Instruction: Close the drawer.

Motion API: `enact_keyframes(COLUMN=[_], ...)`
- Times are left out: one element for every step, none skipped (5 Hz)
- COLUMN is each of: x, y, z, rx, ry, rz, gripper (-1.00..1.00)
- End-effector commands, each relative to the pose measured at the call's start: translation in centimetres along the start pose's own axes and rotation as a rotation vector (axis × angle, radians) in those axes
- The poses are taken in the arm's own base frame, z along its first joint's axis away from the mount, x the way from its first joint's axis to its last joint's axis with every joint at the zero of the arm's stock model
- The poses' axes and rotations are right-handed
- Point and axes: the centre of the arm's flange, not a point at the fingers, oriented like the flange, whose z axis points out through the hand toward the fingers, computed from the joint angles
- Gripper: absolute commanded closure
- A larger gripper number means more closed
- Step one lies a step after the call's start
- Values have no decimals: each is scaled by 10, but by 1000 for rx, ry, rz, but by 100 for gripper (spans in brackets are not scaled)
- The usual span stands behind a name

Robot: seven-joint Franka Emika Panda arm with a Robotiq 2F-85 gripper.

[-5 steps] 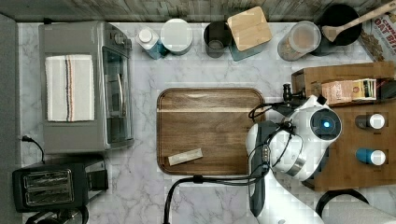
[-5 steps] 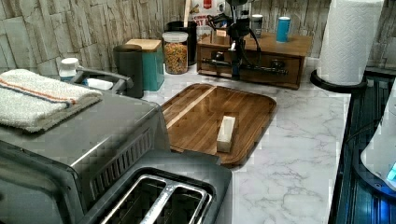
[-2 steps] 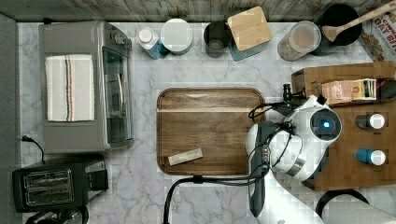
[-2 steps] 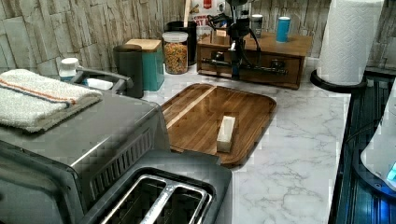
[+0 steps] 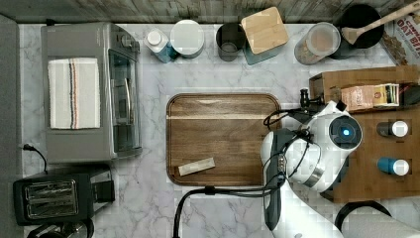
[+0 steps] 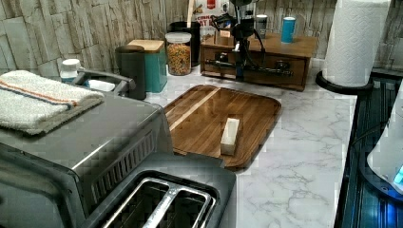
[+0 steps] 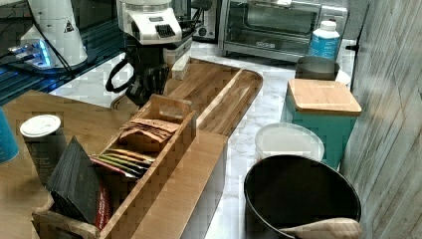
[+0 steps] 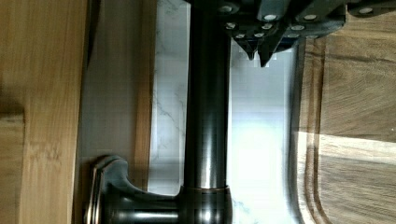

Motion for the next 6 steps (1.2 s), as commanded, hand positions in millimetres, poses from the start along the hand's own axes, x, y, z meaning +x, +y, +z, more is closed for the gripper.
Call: enact_keyframes(x=[-33,-33,-33,-33,-33,-33], y=[134,134,134,134,134,134], z=[-106,-106,-107,-106,-106,-106], rx=[-215,-215,-216,-215,-215,-216], ry=[208,208,208,208,208,208], rz=[112,112,112,112,112,112], gripper=[100,100,100,100,100,100])
